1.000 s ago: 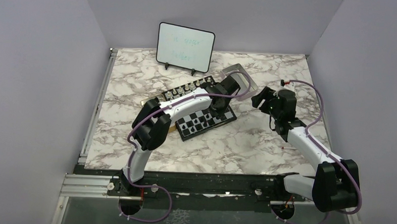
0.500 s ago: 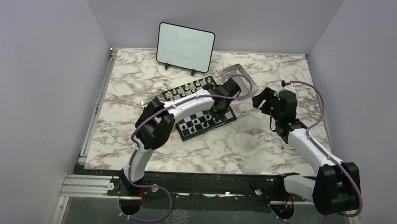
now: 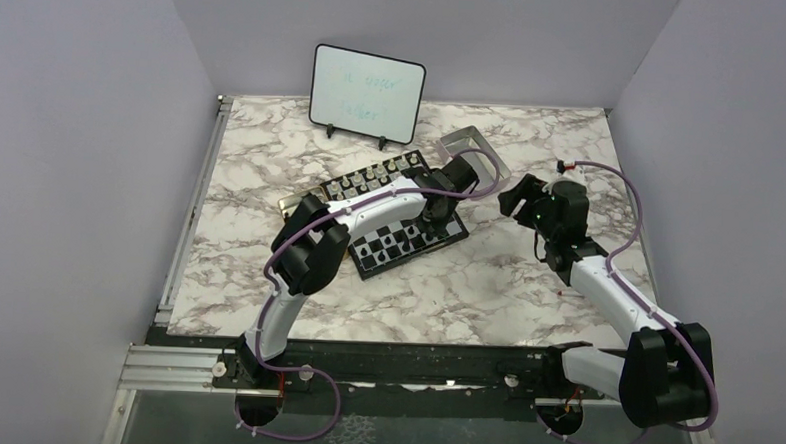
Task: Set up the chess pieces on the board
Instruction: Place the chess piece on the chessboard.
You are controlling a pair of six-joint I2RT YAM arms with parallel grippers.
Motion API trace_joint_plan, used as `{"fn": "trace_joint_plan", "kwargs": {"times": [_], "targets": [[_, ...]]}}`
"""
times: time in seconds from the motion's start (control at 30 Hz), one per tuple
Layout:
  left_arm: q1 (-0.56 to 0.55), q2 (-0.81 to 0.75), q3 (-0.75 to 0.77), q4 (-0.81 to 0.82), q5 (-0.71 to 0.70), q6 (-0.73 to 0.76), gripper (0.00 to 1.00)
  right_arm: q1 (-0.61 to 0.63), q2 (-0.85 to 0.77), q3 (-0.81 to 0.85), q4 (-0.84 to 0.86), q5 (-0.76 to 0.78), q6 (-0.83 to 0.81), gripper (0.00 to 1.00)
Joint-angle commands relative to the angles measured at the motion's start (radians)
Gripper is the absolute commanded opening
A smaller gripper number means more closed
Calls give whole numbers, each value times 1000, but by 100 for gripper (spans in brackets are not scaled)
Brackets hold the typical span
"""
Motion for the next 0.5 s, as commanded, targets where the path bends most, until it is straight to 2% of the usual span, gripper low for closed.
{"fn": "trace_joint_plan", "kwargs": {"times": [0.0,0.13,0.47], "targets": [[-9,15,21,-4,-32,13,16,-10,-19,-10,40,-12,4,70],[-9,8,18,-5,-35,13,26,-9,-15,-10,41,-12,5,70],[-9,-82,42,-10,-13,-9,36,-10,7,-17,56,-143,7,70]]}}
